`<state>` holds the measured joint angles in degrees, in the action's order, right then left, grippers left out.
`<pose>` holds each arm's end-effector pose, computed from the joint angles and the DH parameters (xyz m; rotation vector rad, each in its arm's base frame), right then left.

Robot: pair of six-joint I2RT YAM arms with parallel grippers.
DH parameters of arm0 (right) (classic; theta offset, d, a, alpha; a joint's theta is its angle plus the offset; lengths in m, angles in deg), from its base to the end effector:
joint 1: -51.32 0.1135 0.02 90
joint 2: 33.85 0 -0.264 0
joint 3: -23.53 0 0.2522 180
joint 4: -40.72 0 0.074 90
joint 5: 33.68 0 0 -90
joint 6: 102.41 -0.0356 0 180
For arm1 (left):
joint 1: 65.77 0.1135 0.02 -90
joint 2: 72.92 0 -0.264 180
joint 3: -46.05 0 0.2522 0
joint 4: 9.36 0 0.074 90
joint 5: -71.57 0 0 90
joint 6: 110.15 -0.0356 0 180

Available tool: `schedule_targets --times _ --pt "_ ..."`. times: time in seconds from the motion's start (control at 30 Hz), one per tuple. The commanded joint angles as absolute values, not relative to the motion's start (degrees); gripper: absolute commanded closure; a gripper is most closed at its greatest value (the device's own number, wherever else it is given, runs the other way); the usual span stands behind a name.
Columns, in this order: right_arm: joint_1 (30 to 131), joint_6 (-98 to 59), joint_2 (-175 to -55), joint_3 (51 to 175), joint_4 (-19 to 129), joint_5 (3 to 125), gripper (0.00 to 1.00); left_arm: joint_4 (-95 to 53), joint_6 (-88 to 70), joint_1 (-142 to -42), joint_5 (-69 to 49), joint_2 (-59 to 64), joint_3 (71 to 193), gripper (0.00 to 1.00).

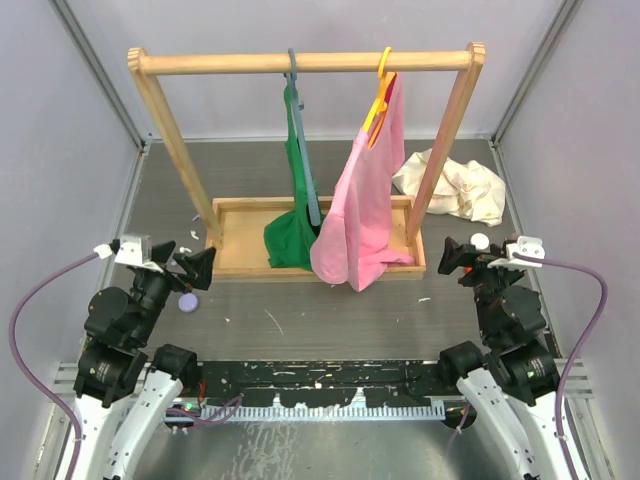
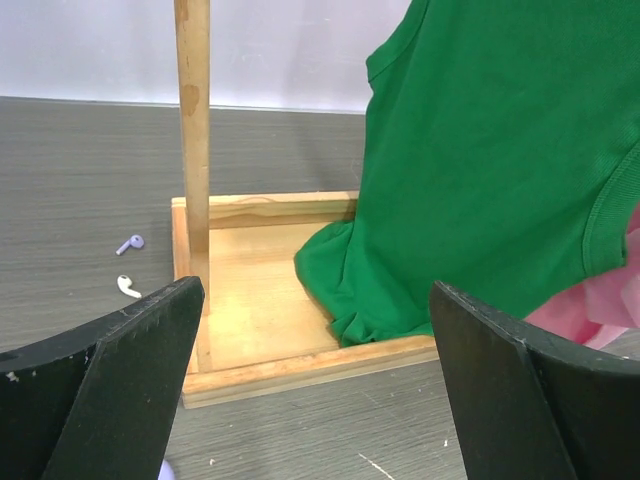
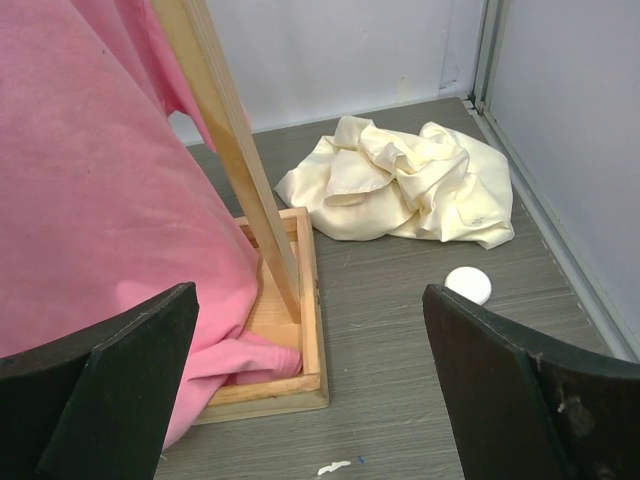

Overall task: Insert the wireless bluetooth earbuds into the charging case
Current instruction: Move the distractor to the center of the board.

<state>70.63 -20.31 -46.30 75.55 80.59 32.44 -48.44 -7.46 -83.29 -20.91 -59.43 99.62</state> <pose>0.0644 0.0073 0.3305 0.1695 1.5666 0.0439 0.0632 -0.0183 0.3394 0.0315 1.5656 -0.3824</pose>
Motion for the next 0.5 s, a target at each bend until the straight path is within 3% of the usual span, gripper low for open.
schedule_targets --times 0.0,0.47 --pt "70.3 -21.7 -48.1 78.1 78.2 33.6 0.00 -44.1 -6.1 -83.3 -19.5 -58.4 100.2 0.02" --pt "70.4 -39.7 -55.4 76.5 85.1 42.1 0.00 -54.4 10.5 -83.4 -17.8 -51.4 101.8 0.02"
